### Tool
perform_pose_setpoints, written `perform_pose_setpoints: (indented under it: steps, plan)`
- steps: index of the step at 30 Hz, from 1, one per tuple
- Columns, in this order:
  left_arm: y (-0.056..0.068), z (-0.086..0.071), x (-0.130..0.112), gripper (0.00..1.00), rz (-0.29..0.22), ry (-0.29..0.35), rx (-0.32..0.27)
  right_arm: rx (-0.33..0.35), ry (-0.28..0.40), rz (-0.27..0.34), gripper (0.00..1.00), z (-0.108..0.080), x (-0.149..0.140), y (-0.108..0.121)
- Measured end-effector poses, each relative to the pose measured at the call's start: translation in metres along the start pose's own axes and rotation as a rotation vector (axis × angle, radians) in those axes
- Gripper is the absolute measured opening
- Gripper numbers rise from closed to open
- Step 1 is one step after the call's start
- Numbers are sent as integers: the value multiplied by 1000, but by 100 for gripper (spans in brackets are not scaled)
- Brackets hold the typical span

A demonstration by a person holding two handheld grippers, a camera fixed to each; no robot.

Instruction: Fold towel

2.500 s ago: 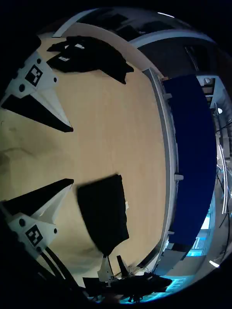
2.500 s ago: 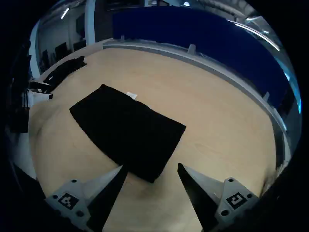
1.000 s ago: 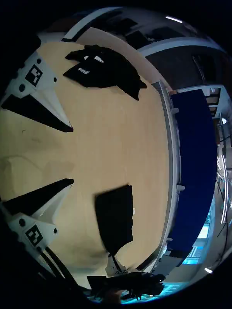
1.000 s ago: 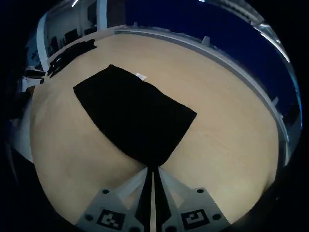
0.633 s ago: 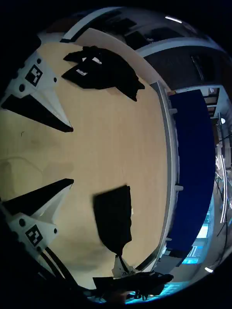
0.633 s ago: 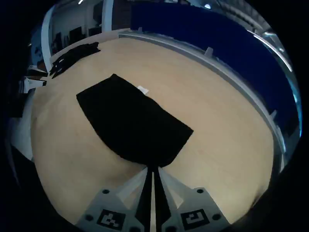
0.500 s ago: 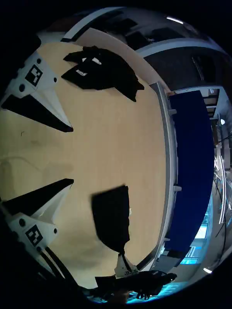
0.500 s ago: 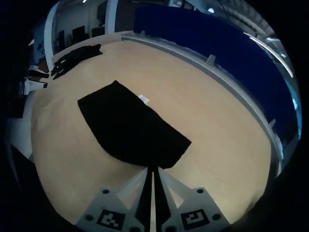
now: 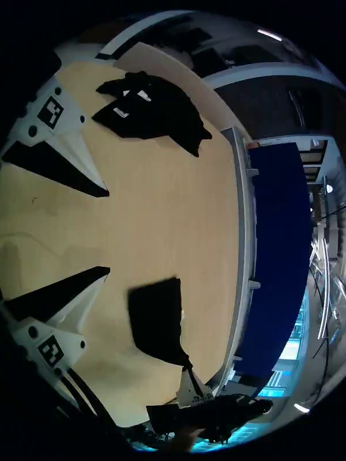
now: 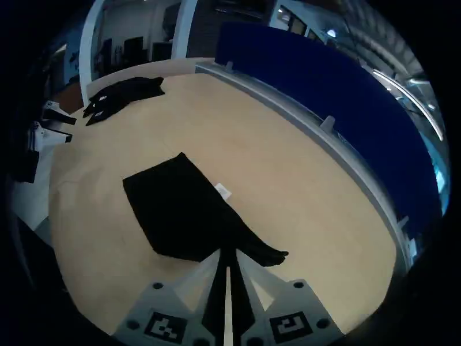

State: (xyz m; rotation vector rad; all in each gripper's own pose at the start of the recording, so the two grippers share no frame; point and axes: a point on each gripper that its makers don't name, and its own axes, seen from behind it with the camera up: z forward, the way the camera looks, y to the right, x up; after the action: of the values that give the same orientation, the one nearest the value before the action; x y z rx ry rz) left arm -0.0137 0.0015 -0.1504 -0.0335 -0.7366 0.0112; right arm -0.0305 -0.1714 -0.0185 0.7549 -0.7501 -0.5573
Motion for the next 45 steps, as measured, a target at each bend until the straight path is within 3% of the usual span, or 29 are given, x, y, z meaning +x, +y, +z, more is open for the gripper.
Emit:
perform_pose_setpoints:
  steps: [8,17,23,26,33,39,43,45]
  plan:
    - [-13,-13,6,89,-13,20,20,41,26,-49,3,15,37,-25]
    - [-33,-35,4,89,-57,47,60,150,53,-119,3,56,81,-96]
    - [-45,-40,-4,89,-83,49,90,235,28,-130,3,94,77,-149]
    - [-47,-40,-6,89,-96,48,91,261,2,-137,3,106,67,-164]
    - [-43,-38,-9,89,-98,47,81,267,-25,-124,4,117,57,-169]
    - [-38,-39,-10,89,-87,40,71,259,-13,-91,22,112,60,-166]
    - [-37,-37,-10,89,-83,38,68,263,1,-70,52,104,59,-166]
    - [-37,-37,-10,89,-81,37,67,262,3,-55,61,100,57,-165]
